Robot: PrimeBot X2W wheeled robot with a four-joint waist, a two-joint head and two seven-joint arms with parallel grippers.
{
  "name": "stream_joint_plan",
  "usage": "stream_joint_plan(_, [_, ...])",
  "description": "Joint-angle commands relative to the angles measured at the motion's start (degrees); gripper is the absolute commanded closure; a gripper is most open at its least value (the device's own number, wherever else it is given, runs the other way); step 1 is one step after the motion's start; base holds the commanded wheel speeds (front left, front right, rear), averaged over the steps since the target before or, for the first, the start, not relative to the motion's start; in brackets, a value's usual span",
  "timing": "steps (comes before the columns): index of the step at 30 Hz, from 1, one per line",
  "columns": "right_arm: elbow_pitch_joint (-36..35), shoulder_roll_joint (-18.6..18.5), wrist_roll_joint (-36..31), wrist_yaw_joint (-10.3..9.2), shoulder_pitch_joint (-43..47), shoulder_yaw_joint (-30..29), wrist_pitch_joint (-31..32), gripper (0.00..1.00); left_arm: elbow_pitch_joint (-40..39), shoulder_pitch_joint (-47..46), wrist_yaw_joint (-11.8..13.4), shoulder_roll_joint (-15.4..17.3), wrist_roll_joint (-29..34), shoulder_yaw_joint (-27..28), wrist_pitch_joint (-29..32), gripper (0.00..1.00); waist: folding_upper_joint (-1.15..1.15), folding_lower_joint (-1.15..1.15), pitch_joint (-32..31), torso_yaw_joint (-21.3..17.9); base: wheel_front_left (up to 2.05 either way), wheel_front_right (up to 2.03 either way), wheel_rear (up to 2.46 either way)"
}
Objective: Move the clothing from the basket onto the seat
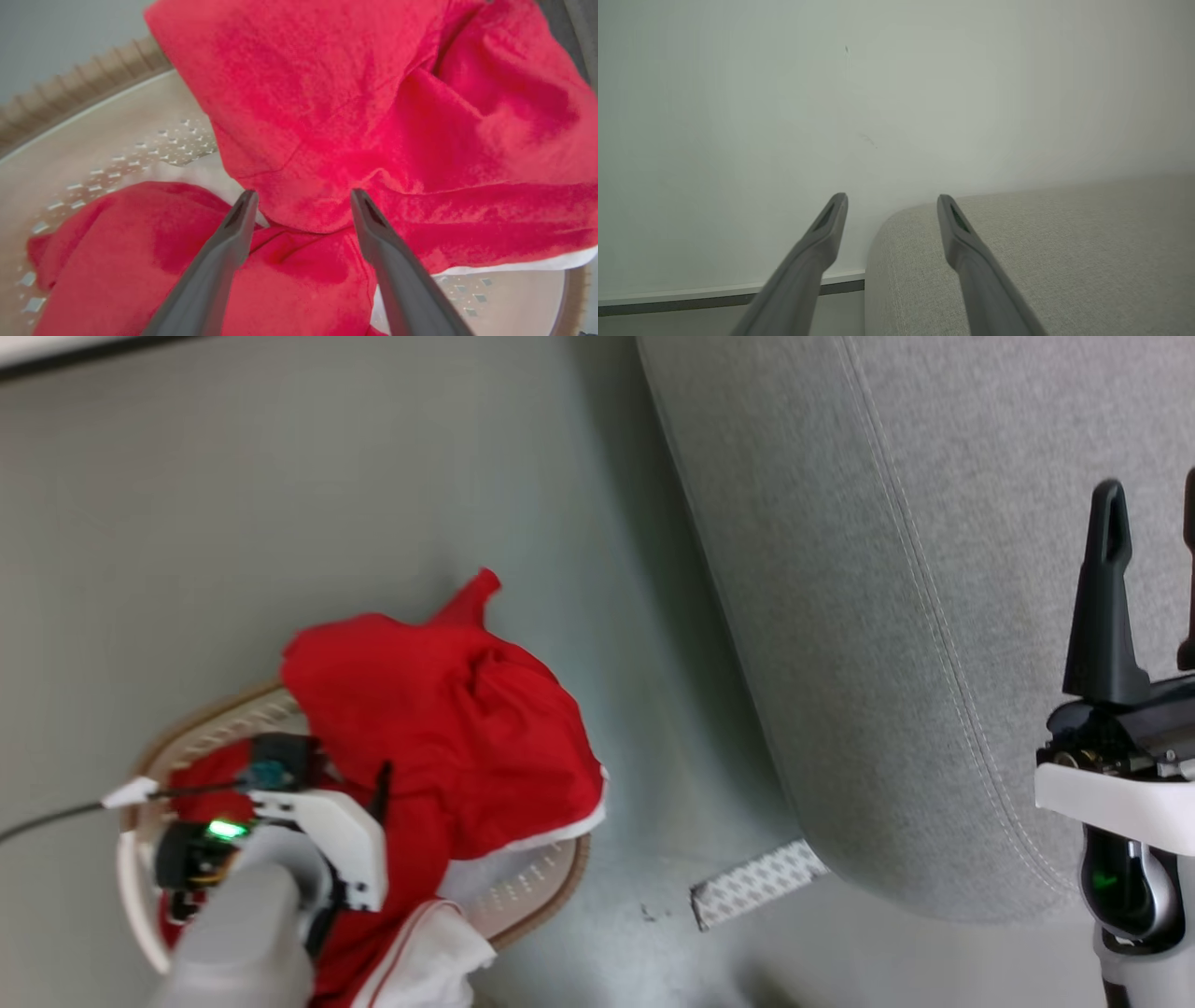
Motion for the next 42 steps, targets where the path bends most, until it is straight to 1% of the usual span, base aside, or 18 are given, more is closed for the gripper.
stream_joint_plan(1, [-0.4, 0.7, 0.4, -0.12, -1.3, 0.3, 0.0, 0.00, 1.5, -1.8, -0.1, 1.7, -0.6, -0.1, 1.0, 0.00, 0.00, -0.01, 3.2, -2.7, 0.00, 0.00, 0.00])
stream_joint_plan(3, [-0.4, 0.9, 0.5, -0.12, -1.6, 0.4, 0.0, 0.00, 2.1, -2.4, -0.1, 2.1, -0.9, -0.1, 1.4, 0.00, 0.00, -0.01, 3.7, -3.1, 0.00, 0.00, 0.00])
stream_joint_plan(5, [-0.5, 1.5, 0.5, -0.12, -2.1, 0.9, 0.0, 0.00, 3.1, -3.6, -0.2, 3.6, -0.8, -0.2, 2.4, 0.00, 0.00, -0.01, 5.2, -4.4, 0.00, 0.00, 0.00])
stream_joint_plan(9, [-0.2, 2.4, 0.9, -0.12, -2.7, 1.2, 0.0, 0.00, 4.0, -5.8, -0.2, 5.3, -1.3, -0.5, 3.5, 0.00, 0.00, -0.01, 7.2, -6.2, 0.00, 0.00, 0.00])
stream_joint_plan(20, [0.7, 3.7, 1.3, -0.12, -3.5, 3.3, 0.0, 0.00, 5.0, -8.4, -0.2, 6.7, -2.4, -2.3, 3.8, 0.00, 0.00, -0.01, 10.0, -9.1, 0.00, 0.00, 0.00])
stream_joint_plan(21, [0.8, 3.7, 1.3, -0.12, -3.5, 3.3, 0.0, 0.00, 5.1, -8.5, -0.2, 6.8, -2.5, -2.3, 3.6, 0.55, 0.00, -0.01, 10.0, -9.1, 0.00, 0.00, 0.00])
stream_joint_plan(22, [0.8, 3.7, 1.3, -0.12, -3.5, 3.3, 0.0, 0.00, 5.1, -8.7, -0.2, 6.8, -2.6, -2.4, 3.3, 1.00, 0.00, -0.01, 10.1, -9.1, 0.00, 0.00, 0.00])
stream_joint_plan(29, [1.5, 3.8, 1.5, -0.12, -3.5, 2.9, 0.0, 0.00, 5.3, -8.2, -0.2, 5.8, -3.4, -3.1, 1.0, 1.00, 0.00, -0.01, 8.6, -8.2, 0.00, 0.00, 0.00])
stream_joint_plan(32, [1.8, 3.8, 1.1, -0.12, -3.3, 2.5, 0.0, 0.00, 5.4, -7.1, -0.2, 4.4, -3.8, -4.2, 0.3, 1.00, 0.00, -0.01, 6.9, -7.2, 0.00, 0.00, 0.00])
stream_joint_plan(37, [2.4, 3.6, -0.3, -0.12, -2.1, 1.8, 0.0, 0.00, 4.4, -4.8, -0.2, 2.0, -5.7, -6.4, -2.1, 1.00, 0.00, -0.01, 2.4, -4.6, 0.00, 0.00, 0.00])
stream_joint_plan(42, [2.8, 1.4, -1.2, -0.12, -0.5, 0.7, 0.0, 0.00, 1.9, -1.6, -0.2, -0.9, -9.5, -9.7, -3.1, 1.00, 0.00, -0.01, -3.5, -1.3, 0.00, 0.00, 0.00])
